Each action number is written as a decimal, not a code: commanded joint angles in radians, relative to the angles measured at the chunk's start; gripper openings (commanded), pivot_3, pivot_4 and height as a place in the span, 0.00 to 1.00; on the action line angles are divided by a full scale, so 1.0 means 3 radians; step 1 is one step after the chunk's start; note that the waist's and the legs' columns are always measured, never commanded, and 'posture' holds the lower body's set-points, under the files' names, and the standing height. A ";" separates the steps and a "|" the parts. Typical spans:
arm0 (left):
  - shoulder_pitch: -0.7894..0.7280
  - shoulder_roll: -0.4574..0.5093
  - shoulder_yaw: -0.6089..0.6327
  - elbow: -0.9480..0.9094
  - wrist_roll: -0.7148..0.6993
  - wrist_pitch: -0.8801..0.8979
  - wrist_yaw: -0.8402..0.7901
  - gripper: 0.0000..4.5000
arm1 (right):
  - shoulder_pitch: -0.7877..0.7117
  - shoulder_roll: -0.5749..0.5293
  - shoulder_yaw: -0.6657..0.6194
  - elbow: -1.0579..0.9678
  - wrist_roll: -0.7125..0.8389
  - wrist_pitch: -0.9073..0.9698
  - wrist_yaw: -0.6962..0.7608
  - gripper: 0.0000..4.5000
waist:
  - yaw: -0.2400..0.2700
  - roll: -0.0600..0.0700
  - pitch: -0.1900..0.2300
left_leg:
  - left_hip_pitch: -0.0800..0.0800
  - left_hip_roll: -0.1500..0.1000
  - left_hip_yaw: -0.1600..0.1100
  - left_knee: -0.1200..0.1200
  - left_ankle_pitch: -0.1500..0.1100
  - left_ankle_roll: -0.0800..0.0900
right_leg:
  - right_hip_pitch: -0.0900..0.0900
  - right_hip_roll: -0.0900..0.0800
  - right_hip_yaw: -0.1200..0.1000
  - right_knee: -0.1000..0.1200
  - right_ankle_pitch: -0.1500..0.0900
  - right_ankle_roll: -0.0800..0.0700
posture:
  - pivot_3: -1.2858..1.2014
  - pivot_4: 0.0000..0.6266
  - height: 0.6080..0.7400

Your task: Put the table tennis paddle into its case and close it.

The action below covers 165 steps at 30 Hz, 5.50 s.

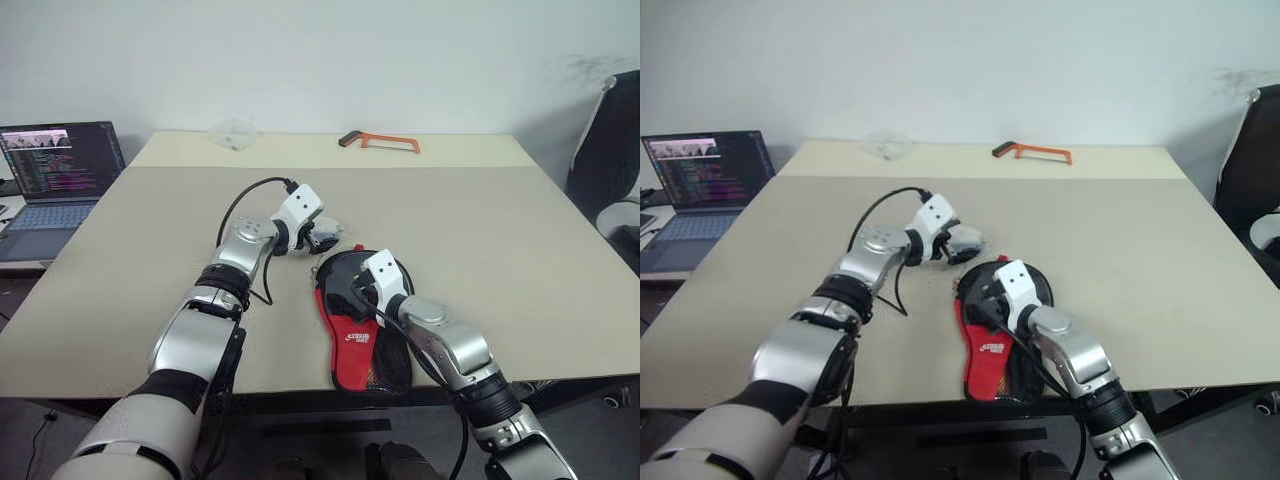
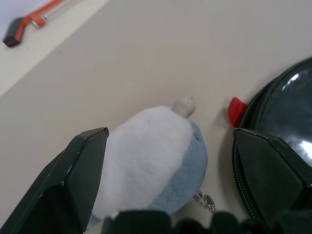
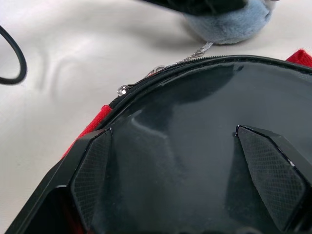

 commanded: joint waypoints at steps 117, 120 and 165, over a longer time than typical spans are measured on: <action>0.0390 0.0022 0.0486 -0.1058 -0.0576 0.0197 -0.1909 0.99 | 0.0198 -0.0362 -0.0072 -0.0600 -0.0098 0.0444 0.0860 1.00 | -0.0032 0.0000 -0.0035 | 0.0041 0.0000 0.0011 -0.0001 0.0001 -0.0001 | 0.0014 0.0006 0.0009 0.0043 -0.0016 -0.0010 | 0.52 0.24 1.00; 0.0597 0.0283 0.0521 -0.1501 -0.0768 0.0658 -0.2160 0.99 | 0.0201 -0.0659 -0.0182 -0.1029 0.0075 0.0618 0.1066 1.00 | -0.0029 0.0002 -0.0034 | 0.0030 0.0000 0.0004 0.0000 0.0001 -0.0001 | 0.0006 0.0007 0.0005 0.0043 -0.0017 -0.0012 | 0.52 0.24 1.00; 0.2204 -0.0152 -0.0159 -0.3506 -0.0845 0.1619 -0.0598 1.00 | -0.1696 -0.0256 -0.1742 0.2206 0.0209 0.0236 -0.0886 0.71 | -0.0005 0.0010 -0.0031 | -0.0005 0.0001 -0.0004 -0.0002 0.0001 -0.0001 | -0.0024 -0.0012 0.0011 0.0048 -0.0005 -0.0035 | 0.52 0.24 1.00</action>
